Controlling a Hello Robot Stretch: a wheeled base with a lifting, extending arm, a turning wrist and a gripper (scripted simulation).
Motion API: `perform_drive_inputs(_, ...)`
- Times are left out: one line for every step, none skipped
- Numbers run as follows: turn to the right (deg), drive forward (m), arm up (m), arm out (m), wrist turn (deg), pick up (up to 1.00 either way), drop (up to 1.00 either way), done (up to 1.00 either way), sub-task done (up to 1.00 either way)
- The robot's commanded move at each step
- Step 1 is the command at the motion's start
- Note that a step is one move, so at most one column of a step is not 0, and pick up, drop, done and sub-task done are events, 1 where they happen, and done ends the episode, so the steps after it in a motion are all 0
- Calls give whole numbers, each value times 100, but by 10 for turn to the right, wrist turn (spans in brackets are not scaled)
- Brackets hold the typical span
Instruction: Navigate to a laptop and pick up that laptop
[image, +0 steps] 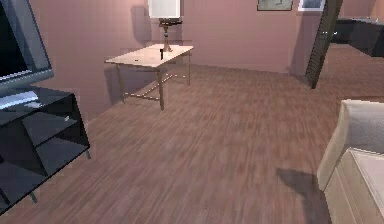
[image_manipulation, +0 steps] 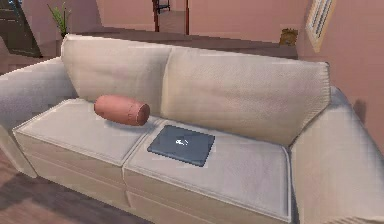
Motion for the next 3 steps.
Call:
perform_drive_inputs(0, 0, 10, 0, 0, 0, 0, 0, 0)
perform_drive_inputs(0, 0, 0, 50, 0, 0, 0, 0, 0)
perform_drive_inputs(0, 0, 0, 0, 450, 0, 0, 0, 0)
